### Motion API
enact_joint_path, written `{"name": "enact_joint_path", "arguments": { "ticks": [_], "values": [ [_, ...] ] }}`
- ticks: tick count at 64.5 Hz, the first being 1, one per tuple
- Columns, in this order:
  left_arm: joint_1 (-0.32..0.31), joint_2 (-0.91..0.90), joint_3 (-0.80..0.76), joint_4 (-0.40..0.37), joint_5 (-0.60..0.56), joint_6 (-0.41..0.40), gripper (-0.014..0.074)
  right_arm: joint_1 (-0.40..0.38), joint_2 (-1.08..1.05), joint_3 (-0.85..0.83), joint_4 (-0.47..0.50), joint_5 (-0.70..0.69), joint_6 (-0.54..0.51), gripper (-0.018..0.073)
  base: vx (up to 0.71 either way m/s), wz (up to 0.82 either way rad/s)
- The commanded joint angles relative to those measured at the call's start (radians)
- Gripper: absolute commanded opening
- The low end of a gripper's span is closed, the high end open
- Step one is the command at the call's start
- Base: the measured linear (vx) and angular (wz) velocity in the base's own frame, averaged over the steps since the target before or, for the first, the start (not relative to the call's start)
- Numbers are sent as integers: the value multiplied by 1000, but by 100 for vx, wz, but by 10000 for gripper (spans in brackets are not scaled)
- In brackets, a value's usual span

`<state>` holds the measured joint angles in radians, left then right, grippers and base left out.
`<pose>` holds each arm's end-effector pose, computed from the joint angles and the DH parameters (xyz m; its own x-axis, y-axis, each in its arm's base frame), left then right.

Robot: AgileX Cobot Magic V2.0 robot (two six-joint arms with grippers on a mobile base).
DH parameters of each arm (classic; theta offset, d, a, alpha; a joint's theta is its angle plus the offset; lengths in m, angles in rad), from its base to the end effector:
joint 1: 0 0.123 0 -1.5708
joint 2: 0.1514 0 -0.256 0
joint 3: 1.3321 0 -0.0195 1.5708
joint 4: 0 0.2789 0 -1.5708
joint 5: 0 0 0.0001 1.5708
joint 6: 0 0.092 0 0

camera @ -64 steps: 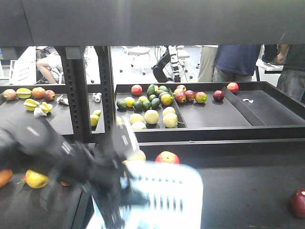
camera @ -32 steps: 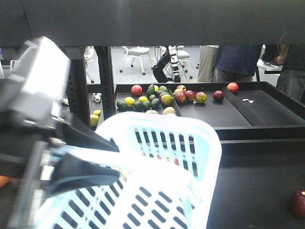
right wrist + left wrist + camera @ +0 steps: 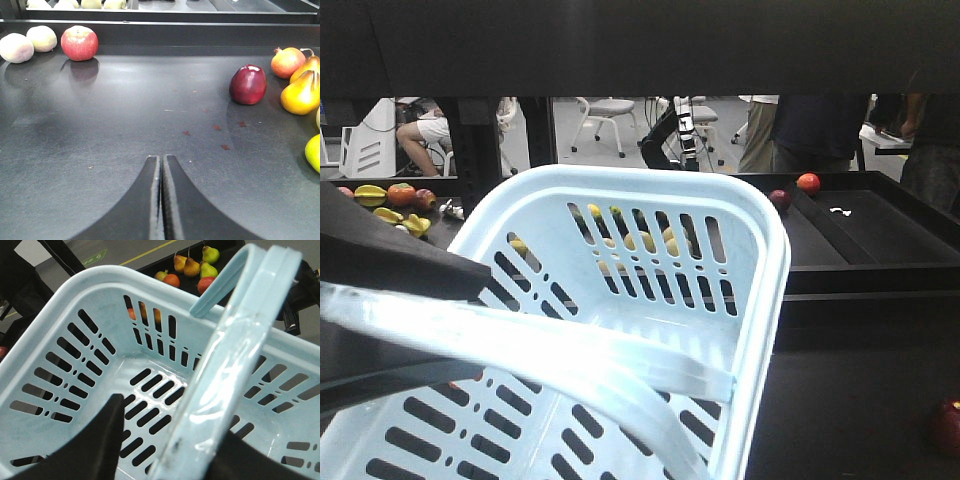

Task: Pick three apples into basket with both arms
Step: 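Lift the light-blue basket by its handle with the left gripper, then drive the base around the display while holding the basket up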

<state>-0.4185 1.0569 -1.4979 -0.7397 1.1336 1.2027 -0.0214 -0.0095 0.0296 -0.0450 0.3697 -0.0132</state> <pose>0.1644 -0.1346 0.4862 0.3226 0.4984 -0.8047 0.8606 0.1996 0.4686 0.1113 -0.0039 0.1699 -0.2991 -0.0487 -0.9530 0.0205 0.9981 -0.0575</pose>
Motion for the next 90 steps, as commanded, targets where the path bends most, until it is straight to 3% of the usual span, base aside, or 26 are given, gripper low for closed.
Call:
{"name": "enact_joint_path", "arguments": {
  "ticks": [1,67,90],
  "values": [
    [-5,-17,-36,-66,-71,-3,-8,-3,-1,-1,-4,-72,0,-1,0,0],
    [-5,-14,-36,-66,-71,-3,-8,-3,-1,-1,-4,-71,0,-1,0,0],
    [-5,-14,-36,-66,-71,-3,-8,-3,-1,-1,-4,-71,0,-1,-7,28]
  ]
}}
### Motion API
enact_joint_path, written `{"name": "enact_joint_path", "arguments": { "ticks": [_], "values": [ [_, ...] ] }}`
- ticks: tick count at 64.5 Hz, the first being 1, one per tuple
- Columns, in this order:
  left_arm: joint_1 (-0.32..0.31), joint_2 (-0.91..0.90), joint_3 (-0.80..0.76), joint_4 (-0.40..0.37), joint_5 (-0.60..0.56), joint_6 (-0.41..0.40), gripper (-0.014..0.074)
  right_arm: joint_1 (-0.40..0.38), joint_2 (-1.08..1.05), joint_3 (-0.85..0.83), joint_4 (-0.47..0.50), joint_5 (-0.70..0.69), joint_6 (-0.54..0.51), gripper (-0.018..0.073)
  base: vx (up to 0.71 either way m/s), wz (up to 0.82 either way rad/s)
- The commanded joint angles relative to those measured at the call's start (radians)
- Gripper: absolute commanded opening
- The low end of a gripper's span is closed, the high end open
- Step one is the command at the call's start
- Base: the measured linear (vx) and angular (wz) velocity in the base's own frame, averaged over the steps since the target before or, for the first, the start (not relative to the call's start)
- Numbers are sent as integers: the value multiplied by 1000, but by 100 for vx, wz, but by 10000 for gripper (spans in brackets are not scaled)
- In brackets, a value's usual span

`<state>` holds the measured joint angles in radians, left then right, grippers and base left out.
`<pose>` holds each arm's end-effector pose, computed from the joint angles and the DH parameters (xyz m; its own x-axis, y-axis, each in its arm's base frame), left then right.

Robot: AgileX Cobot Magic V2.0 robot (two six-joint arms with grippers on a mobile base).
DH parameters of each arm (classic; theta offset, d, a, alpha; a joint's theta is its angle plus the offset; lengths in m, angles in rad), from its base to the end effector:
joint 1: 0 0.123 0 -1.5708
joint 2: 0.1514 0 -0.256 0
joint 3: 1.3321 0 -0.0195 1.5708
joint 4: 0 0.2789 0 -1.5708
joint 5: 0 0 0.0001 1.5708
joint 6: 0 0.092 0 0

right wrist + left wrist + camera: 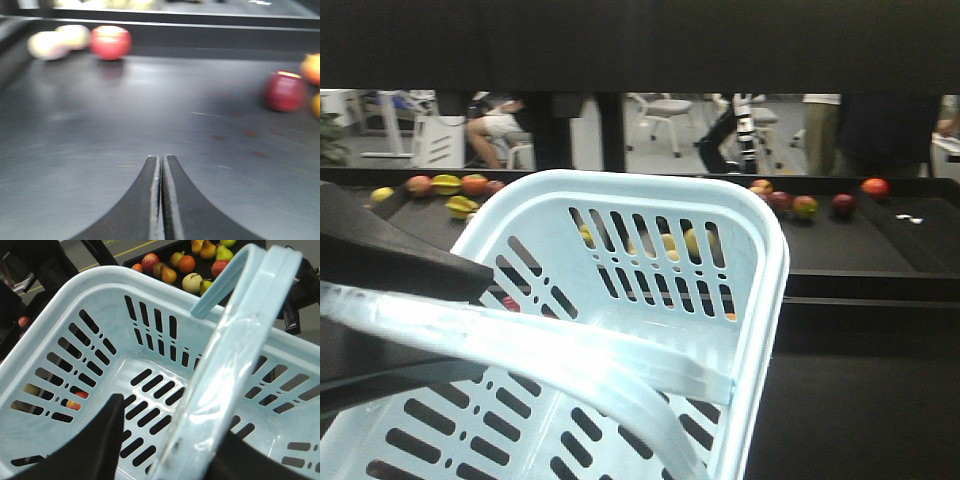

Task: Pick three apples into basket with both arms
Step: 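Drive the base around the display while holding the basket up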

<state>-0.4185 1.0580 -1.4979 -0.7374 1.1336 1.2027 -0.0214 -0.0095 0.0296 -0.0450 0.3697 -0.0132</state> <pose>0.1648 -0.1347 0.4858 0.3218 0.5006 -0.8036 0.8604 0.1995 0.4689 0.1113 -0.0039 0.1699 -0.2991 -0.0487 -0.9530 0.0205 0.9981 -0.0575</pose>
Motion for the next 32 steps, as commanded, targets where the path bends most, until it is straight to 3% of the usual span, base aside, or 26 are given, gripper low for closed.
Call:
{"name": "enact_joint_path", "arguments": {
  "ticks": [1,32],
  "values": [
    [-5,-15,-36,-68,-71,-3,-8,-3,-1,-1,-4,-71,0,-1,-13,47],
    [-5,-15,-36,-68,-71,-3,-8,-3,-1,-1,-4,-72,0,-1,-17,67]
  ]
}}
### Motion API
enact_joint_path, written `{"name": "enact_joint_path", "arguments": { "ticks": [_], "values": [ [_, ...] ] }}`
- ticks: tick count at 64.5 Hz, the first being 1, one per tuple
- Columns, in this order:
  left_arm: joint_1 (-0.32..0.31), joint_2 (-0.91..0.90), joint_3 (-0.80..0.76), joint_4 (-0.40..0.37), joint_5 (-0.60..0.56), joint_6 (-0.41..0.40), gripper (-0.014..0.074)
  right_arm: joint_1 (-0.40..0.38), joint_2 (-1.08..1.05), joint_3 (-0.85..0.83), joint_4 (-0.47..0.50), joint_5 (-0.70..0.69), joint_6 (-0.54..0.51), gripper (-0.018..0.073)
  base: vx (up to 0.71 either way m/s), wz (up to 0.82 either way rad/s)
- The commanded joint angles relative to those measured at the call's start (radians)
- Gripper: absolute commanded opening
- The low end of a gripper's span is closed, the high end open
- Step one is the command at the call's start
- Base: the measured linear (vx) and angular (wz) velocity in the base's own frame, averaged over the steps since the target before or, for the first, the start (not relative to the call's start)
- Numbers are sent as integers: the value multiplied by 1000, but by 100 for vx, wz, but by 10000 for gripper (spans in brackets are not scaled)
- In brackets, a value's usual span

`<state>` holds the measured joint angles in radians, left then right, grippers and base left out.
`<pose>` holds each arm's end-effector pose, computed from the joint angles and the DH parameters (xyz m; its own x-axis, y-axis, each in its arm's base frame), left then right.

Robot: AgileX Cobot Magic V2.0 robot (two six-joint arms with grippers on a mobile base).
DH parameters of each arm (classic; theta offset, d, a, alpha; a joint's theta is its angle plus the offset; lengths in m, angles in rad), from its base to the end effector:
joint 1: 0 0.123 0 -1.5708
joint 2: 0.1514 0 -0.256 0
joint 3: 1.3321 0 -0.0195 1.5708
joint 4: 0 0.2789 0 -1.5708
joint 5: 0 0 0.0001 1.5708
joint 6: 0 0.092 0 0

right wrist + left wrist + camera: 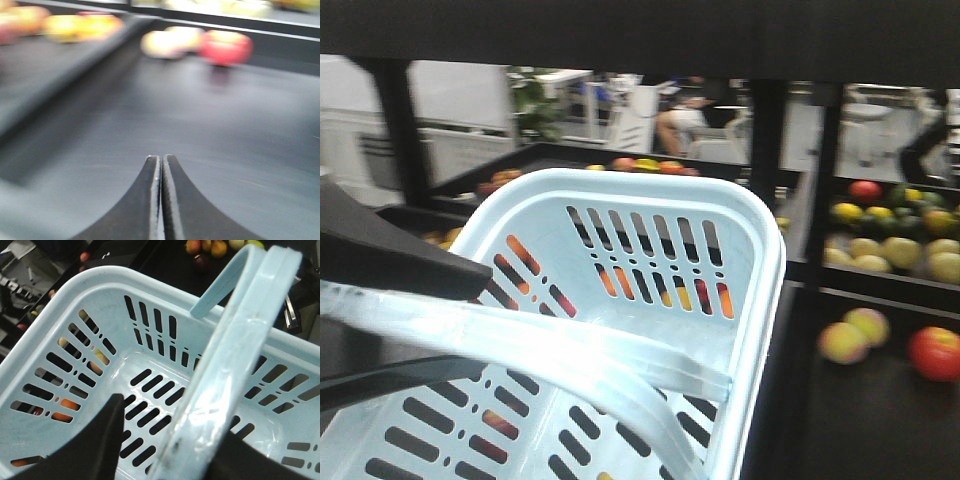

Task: Pick three apples into basket with both arms
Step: 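Drive the base around the display while holding the basket up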

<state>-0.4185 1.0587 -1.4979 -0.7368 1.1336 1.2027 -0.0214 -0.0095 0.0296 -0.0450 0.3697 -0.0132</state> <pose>0.1651 -0.1348 0.4857 0.3213 0.5013 -0.8034 0.8606 0.1994 0.4687 0.1113 -0.0039 0.1699 -0.2991 -0.0487 -0.9530 0.0205 0.9981 -0.0575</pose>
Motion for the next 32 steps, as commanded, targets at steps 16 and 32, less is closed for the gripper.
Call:
{"name": "enact_joint_path", "arguments": {
  "ticks": [16,32],
  "values": [
    [-5,-18,-36,-69,-71,-3,-8,-3,-1,-1,-4,-72,0,-1,-19,92],
    [-5,-19,-36,-69,-71,-3,-8,-3,-1,-1,-4,-72,0,-1,-17,95]
  ]
}}
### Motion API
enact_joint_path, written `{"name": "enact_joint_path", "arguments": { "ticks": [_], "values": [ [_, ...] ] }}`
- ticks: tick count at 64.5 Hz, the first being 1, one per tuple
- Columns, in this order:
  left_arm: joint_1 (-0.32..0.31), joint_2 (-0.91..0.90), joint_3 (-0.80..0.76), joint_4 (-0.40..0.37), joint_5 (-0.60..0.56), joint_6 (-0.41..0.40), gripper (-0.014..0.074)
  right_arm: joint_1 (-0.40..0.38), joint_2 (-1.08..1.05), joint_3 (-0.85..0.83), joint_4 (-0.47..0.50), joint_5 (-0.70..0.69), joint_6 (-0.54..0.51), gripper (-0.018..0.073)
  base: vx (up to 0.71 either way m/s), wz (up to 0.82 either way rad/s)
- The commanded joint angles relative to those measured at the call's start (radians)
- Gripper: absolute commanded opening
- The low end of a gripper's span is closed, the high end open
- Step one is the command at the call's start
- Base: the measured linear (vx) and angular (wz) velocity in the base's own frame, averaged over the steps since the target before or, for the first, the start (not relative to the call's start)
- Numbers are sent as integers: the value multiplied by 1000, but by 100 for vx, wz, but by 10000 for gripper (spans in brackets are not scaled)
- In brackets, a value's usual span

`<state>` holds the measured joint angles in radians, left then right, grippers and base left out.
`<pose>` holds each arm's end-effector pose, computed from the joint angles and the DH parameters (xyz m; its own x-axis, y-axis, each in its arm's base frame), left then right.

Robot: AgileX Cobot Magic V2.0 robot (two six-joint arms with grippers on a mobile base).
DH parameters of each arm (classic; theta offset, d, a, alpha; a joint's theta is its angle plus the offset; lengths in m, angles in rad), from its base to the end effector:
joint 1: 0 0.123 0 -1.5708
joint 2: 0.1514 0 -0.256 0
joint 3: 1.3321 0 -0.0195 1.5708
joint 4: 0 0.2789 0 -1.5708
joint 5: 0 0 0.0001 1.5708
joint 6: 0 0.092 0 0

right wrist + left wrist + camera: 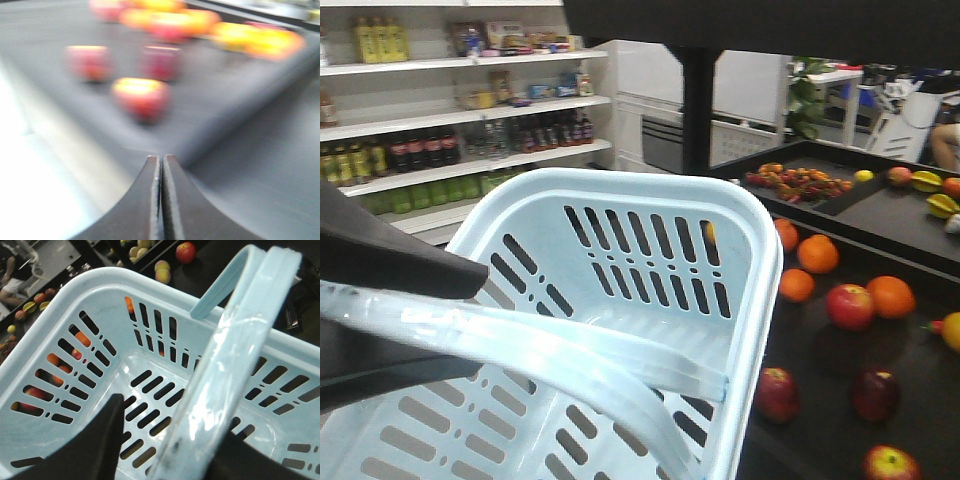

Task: Pick three apples into basket with both arms
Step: 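Drive the base around the display while holding the basket up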

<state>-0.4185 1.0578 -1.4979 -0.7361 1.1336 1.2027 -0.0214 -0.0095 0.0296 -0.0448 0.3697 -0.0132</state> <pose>0.1648 -0.1346 0.4858 0.3220 0.5016 -0.8029 0.8600 0.1996 0.4696 0.1113 -0.0039 0.1699 -0.2991 -0.0486 -0.9530 0.0204 0.9981 -0.0573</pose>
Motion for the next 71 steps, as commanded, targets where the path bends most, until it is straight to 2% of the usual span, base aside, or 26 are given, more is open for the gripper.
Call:
{"name": "enact_joint_path", "arguments": {
  "ticks": [1,28,71],
  "values": [
    [-5,-18,-36,-69,-71,-3,-8,-3,-1,-1,-4,-72,0,-1,-14,84],
    [-5,-18,-36,-69,-71,-3,-8,-3,-1,-1,-4,-72,0,-1,-9,64],
    [-5,-17,-36,-70,-71,-3,-8,-3,-1,-1,-4,-72,0,-1,3,48]
  ]
}}
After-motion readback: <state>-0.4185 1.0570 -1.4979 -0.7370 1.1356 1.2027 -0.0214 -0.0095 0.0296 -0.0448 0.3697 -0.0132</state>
